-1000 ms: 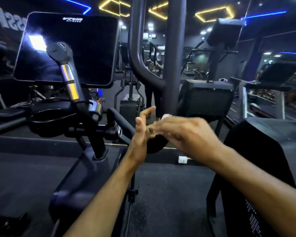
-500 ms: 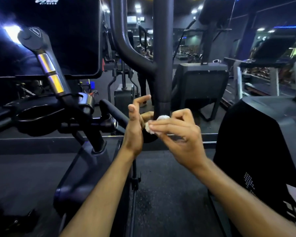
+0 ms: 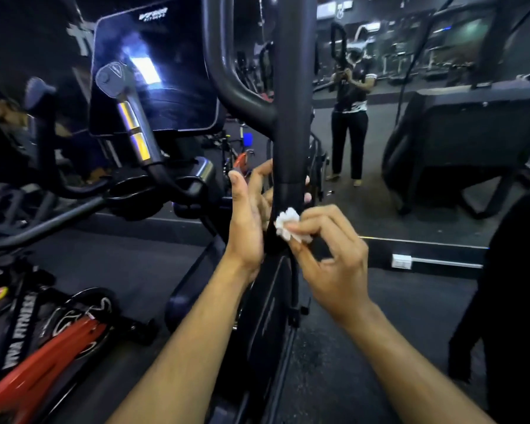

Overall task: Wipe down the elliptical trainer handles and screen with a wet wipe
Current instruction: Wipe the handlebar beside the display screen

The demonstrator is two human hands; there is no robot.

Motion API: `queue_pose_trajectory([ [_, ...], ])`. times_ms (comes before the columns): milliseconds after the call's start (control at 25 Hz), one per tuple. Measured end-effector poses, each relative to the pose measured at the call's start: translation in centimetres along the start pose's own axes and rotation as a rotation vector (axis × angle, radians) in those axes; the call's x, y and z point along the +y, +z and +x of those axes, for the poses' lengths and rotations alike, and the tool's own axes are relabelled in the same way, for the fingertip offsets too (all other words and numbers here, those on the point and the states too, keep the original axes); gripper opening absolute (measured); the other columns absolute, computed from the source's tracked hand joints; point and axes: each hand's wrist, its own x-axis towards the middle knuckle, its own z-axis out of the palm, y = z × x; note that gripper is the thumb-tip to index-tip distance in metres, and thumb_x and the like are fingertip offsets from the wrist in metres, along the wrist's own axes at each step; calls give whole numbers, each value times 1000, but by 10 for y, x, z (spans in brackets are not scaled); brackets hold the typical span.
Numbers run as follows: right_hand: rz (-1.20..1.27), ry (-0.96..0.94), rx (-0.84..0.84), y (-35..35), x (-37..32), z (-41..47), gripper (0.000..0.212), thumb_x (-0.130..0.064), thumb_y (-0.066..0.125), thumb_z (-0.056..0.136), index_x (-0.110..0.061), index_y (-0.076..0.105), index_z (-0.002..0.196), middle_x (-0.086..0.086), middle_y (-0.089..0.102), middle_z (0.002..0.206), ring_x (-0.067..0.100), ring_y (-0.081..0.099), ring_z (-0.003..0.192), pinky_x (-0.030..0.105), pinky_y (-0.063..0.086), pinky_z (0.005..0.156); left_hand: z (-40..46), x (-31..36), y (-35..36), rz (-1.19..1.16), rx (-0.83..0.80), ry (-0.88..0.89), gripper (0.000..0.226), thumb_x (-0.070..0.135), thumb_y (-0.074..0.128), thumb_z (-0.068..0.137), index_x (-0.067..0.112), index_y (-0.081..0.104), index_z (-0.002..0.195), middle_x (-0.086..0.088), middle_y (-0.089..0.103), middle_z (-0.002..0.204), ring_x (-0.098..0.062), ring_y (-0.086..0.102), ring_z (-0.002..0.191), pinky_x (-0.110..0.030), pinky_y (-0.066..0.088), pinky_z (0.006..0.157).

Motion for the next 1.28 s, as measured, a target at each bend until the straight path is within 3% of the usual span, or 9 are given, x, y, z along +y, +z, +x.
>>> queue_pose_trajectory([
  [160, 115, 61, 79, -7, 7, 6, 4, 3, 78, 86, 2, 74, 87, 8, 66, 91, 27, 63, 88, 41, 53, 75, -8, -2, 16, 14, 139, 60, 93, 72, 15, 96, 2, 43, 150, -32, 63, 135, -39, 64, 120, -48, 53, 103],
  [320, 312, 68, 157, -12, 13, 49, 6, -2, 75, 90, 2, 74, 94, 3, 61, 95, 20, 63, 84, 29, 51, 75, -9, -5, 19, 47, 284, 110, 83, 62, 5, 106, 3, 43, 150, -9, 75, 123, -19, 69, 116, -33, 54, 103],
  [440, 352, 90, 128, 4, 23, 17, 3, 1, 74, 90, 3, 71, 90, 4, 62, 96, 19, 64, 85, 33, 53, 73, -14, -7, 20, 56, 338, 119, 82, 66, 8, 101, 11, 50, 145, -22, 68, 132, -32, 65, 122, -35, 56, 99],
  [560, 435, 331, 86, 20, 36, -21, 3, -2, 70, 93, -1, 71, 90, 1, 66, 94, 19, 66, 87, 45, 55, 73, -16, -5, 22, 59, 360, 121, 82, 69, 8, 100, 16, 49, 146, -29, 65, 133, -44, 59, 119, -41, 53, 94],
  [680, 518, 536, 53, 25, 30, -24, 8, -2, 68, 95, -8, 73, 96, 2, 68, 96, 19, 67, 90, 49, 55, 80, -15, -3, 18, 46, 377, 131, 85, 83, 26, 93, 23, 52, 146, -29, 62, 133, -42, 49, 115, -43, 45, 90],
  [760, 606, 596, 89, 13, 13, -13, 9, -4, 69, 95, -11, 74, 98, 6, 70, 96, 20, 68, 90, 43, 56, 81, -18, -7, 18, 60, 400, 130, 82, 78, 22, 97, 20, 50, 147, -25, 64, 130, -41, 58, 112, -45, 50, 95],
  [880, 503, 230, 95, -13, -8, 19, 8, 0, 73, 91, -3, 75, 99, 11, 67, 97, 25, 66, 90, 36, 54, 78, -17, -14, 21, 32, 424, 111, 75, 70, 17, 100, 21, 50, 146, -20, 64, 140, -36, 58, 133, -52, 41, 118],
  [1120, -53, -349, -133, -24, 11, 61, 13, 0, 69, 95, 2, 76, 107, 15, 69, 120, 32, 65, 95, 34, 53, 90, -19, -20, -23, 11, 368, 80, 85, 75, 4, 97, 25, 43, 154, -12, 65, 143, -29, 57, 138, -59, 29, 125],
  [1280, -445, -532, -480, -19, -18, 58, 14, -6, 69, 95, -9, 75, 108, 2, 71, 120, 27, 58, 78, 38, 55, 66, -16, -32, -43, -58, 267, 70, 80, 72, 3, 96, 27, 50, 144, -8, 69, 138, -21, 62, 133, -52, 33, 124],
])
